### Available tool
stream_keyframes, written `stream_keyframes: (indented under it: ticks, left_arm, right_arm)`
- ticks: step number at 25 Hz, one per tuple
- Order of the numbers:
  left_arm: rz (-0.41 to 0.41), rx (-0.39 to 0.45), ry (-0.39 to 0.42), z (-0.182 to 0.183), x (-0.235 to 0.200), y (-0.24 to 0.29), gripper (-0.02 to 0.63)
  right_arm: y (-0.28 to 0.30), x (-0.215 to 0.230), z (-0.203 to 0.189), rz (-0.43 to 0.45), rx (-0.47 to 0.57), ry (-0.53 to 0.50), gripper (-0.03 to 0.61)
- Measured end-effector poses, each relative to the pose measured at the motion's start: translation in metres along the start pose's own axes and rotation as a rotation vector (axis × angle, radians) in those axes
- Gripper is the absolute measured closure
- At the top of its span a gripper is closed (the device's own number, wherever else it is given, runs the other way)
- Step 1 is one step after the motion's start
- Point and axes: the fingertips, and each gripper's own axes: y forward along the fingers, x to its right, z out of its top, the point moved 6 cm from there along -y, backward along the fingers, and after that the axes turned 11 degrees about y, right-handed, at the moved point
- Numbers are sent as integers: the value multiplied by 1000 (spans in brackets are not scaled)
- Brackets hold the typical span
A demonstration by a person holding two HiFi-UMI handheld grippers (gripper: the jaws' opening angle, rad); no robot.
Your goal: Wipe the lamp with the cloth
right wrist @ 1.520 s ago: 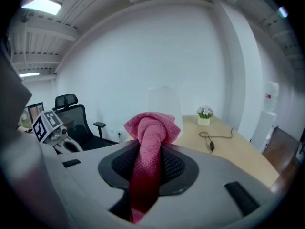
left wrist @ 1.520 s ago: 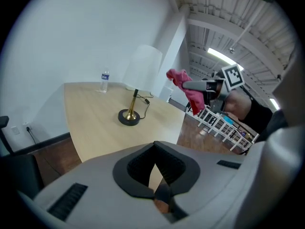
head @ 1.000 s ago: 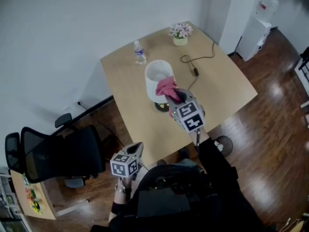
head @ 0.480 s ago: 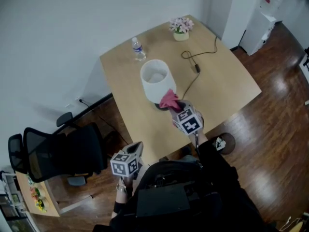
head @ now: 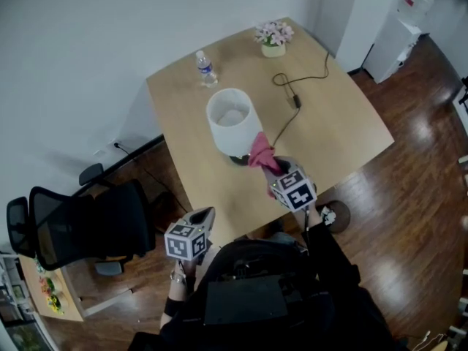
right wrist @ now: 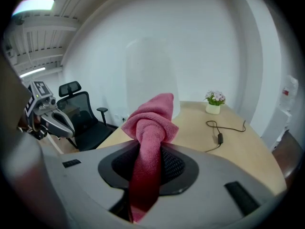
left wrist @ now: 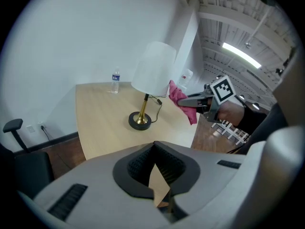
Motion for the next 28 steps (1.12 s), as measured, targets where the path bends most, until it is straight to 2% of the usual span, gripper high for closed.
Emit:
stream_keyframes:
  ticks: [3,7,10,12,22,28]
  left_arm:
    - [-2,-7,0,3,1,4,618]
    - [-1,-16,3,8,5,10,618]
    - [2,-24,2,12,9,13,618]
    - [8,-27,-4,14,11,13,618]
    - [71,-62,-49,12,20,12,618]
    - [100,-77,-67,14,33,16,618]
  right_arm:
    - [-36,2,35,21,121,-8,469]
    - [-64,-3,93,54,236,-79,469]
    - [-65,-10,126,69,268,-152,469]
    - [-55,-12,135,84,264,-179,469]
    - [-19,2,108,157,186,-166,471]
    - [4,19,75,184,97,-153,471]
